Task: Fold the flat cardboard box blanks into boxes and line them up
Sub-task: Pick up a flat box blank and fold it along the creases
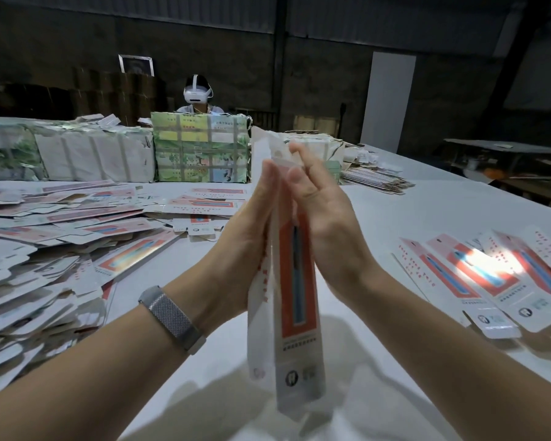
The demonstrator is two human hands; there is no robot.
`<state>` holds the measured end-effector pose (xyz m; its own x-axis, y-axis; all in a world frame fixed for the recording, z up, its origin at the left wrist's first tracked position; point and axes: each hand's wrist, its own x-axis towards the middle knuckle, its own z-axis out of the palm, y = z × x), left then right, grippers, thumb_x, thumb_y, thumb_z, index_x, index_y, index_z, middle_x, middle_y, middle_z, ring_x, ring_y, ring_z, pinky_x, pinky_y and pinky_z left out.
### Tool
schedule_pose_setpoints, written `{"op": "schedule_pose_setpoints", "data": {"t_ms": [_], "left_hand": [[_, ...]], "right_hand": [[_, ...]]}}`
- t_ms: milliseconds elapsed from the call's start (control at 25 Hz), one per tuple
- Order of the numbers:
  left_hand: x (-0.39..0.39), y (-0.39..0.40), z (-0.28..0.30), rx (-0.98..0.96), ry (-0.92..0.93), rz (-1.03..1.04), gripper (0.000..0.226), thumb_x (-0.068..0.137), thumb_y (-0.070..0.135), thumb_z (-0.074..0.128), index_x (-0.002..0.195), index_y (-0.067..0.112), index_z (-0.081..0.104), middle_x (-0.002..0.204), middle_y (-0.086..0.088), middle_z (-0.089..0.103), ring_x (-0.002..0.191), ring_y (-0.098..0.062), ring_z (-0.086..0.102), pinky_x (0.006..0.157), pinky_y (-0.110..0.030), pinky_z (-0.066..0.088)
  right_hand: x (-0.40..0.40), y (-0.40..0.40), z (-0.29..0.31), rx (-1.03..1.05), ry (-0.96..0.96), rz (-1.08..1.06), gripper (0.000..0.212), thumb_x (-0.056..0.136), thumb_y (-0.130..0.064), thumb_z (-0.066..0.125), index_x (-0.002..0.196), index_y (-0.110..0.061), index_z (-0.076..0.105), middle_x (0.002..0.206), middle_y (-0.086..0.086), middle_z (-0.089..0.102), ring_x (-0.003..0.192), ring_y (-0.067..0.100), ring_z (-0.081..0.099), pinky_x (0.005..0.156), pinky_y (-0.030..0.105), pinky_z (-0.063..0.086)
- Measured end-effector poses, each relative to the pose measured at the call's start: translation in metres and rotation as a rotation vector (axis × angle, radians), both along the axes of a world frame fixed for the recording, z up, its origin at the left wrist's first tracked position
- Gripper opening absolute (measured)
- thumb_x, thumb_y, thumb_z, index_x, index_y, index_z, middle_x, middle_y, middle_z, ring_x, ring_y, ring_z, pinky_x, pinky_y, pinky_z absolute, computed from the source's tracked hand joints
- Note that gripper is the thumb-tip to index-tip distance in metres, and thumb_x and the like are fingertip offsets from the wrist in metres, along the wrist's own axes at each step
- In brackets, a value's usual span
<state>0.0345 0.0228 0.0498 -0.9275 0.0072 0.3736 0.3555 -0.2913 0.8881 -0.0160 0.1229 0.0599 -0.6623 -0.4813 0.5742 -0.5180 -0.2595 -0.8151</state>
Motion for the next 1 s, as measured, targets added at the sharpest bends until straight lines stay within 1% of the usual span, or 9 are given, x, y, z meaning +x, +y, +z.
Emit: {"op": "schedule_pose_setpoints", "data": {"t_ms": [120,200,320,400,520,600,720,840,1000], "left_hand": [[-0.001,0.003,0.002,0.008,0.012,0.222,0.056,0.085,0.060,0.056,0.123,0.020,0.066,0.113,-0.012,0.075,0.100,-0.031,0.074,0.080,-0.039,0.063],[-0.004,0.002,0.000,-0.081,0.051,0.435,0.047,0.092,0.057,0.057,0.114,0.015,0.066,0.100,-0.012,0.076,0.089,-0.029,0.075,0.072,-0.036,0.063],[-0.007,-0.003,-0.002,-0.192,0.099,0.607,0.038,0.091,0.057,0.053,0.105,0.021,0.051,0.101,-0.014,0.069,0.092,-0.028,0.072,0.079,-0.047,0.060],[-0.010,-0.002,0.000,-0.262,0.092,0.573,0.033,0.098,0.051,0.046,0.111,0.021,0.046,0.101,-0.005,0.067,0.092,-0.013,0.071,0.079,-0.038,0.058],[-0.008,0.005,0.002,-0.221,0.112,0.450,0.027,0.108,0.034,0.041,0.122,0.011,0.045,0.097,0.007,0.072,0.093,-0.007,0.072,0.074,-0.024,0.058],[-0.006,0.009,0.004,-0.228,0.174,0.465,0.028,0.108,0.032,0.039,0.126,0.012,0.047,0.105,0.006,0.071,0.099,-0.009,0.071,0.080,-0.025,0.058],[-0.004,0.013,0.006,-0.235,0.234,0.481,0.031,0.109,0.030,0.036,0.134,0.018,0.050,0.119,0.004,0.069,0.109,-0.007,0.068,0.092,-0.028,0.056],[-0.004,0.013,0.005,-0.234,0.253,0.473,0.032,0.109,0.029,0.036,0.137,0.026,0.050,0.118,0.010,0.071,0.109,-0.004,0.068,0.089,-0.023,0.056],[-0.007,0.010,0.003,-0.348,0.327,0.514,0.050,0.106,0.037,0.035,0.155,0.025,0.032,0.134,0.013,0.062,0.119,-0.004,0.063,0.099,-0.030,0.054]], "right_hand": [[0.005,-0.001,-0.003,-0.064,-0.050,-0.002,0.050,0.105,-0.037,0.038,0.153,-0.042,0.026,0.116,-0.034,0.059,0.110,-0.002,0.064,0.087,0.021,0.055],[0.007,0.000,-0.004,-0.094,-0.078,0.004,0.046,0.106,-0.033,0.035,0.150,-0.047,0.029,0.109,-0.036,0.064,0.108,0.002,0.066,0.084,0.024,0.056],[0.014,-0.001,-0.001,-0.100,-0.038,-0.036,0.046,0.107,-0.026,0.034,0.147,-0.047,0.035,0.098,-0.045,0.062,0.108,0.002,0.066,0.082,0.022,0.057],[0.016,-0.003,0.000,-0.111,-0.015,-0.049,0.048,0.107,-0.020,0.034,0.148,-0.045,0.035,0.100,-0.046,0.059,0.110,-0.005,0.063,0.089,0.019,0.054],[0.019,-0.006,0.001,-0.149,0.000,-0.050,0.051,0.107,-0.018,0.035,0.150,-0.045,0.032,0.115,-0.042,0.052,0.122,-0.007,0.053,0.104,0.021,0.046],[0.017,-0.005,0.001,-0.169,0.016,-0.043,0.050,0.107,-0.019,0.035,0.151,-0.044,0.030,0.121,-0.039,0.049,0.126,-0.006,0.049,0.105,0.020,0.045],[0.012,-0.003,0.002,-0.192,0.031,-0.047,0.051,0.106,-0.019,0.035,0.152,-0.041,0.029,0.131,-0.023,0.050,0.126,0.000,0.053,0.101,0.018,0.047],[0.010,-0.003,0.002,-0.205,0.028,-0.044,0.053,0.101,-0.025,0.037,0.151,-0.038,0.032,0.134,-0.011,0.051,0.123,0.004,0.056,0.102,0.025,0.049],[0.006,-0.002,0.004,-0.266,-0.044,0.002,0.051,0.099,-0.019,0.039,0.149,-0.027,0.041,0.135,0.002,0.055,0.121,0.013,0.060,0.101,0.031,0.051]]}}
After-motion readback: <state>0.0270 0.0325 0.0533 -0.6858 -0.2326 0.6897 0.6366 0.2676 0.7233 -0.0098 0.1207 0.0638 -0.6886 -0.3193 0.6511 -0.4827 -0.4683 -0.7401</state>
